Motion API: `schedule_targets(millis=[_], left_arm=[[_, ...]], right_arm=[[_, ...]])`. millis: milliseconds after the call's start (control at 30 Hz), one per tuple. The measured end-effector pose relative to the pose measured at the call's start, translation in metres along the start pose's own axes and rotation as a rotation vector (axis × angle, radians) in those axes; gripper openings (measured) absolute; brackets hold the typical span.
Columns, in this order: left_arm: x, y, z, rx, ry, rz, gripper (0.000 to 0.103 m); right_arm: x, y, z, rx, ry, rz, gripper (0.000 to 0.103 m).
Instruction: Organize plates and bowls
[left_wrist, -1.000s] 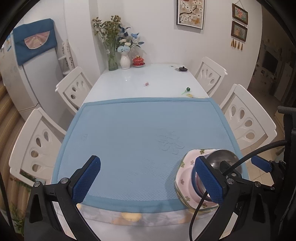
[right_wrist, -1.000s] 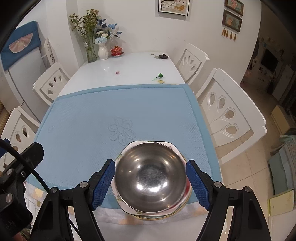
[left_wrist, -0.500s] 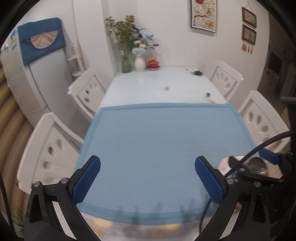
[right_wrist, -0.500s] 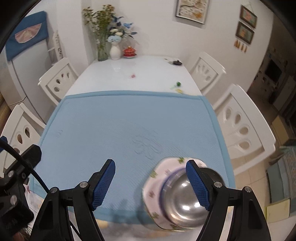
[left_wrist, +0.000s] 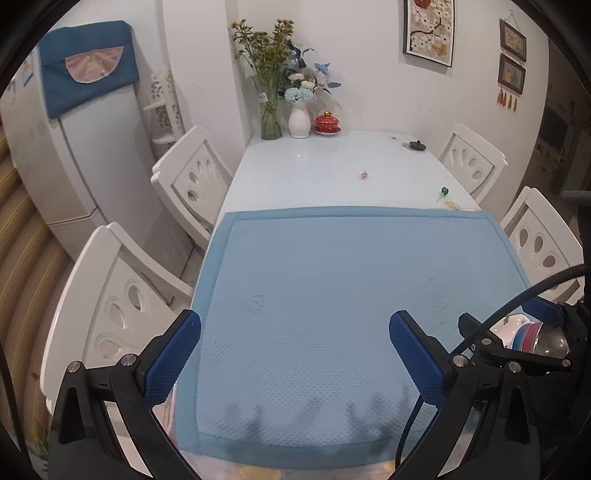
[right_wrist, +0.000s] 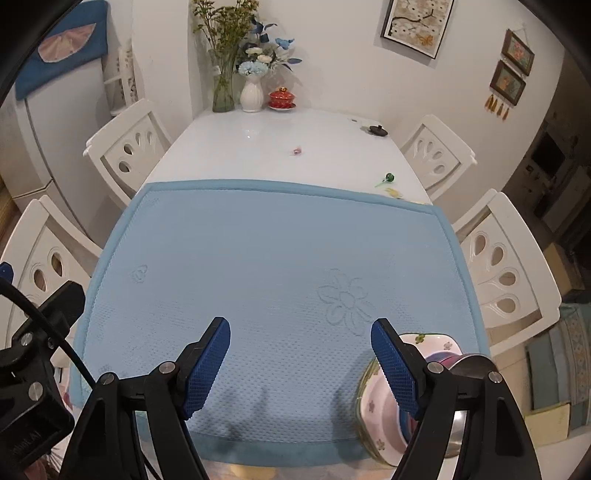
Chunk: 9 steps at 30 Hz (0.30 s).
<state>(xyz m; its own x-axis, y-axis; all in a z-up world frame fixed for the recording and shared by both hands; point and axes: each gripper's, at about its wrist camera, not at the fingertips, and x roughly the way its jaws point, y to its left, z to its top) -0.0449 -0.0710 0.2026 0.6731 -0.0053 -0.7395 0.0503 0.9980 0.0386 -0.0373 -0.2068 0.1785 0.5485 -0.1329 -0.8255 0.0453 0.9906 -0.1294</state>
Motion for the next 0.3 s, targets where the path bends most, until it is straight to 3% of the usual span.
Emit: schedule_targets(millis=[300], left_arm=[[0.019,0.015,0.010,0.028,-0.031,-0.049,0.102]], right_arm=[[0.002,0.011,0.002,0.040,0.006,-0.052,0.077]])
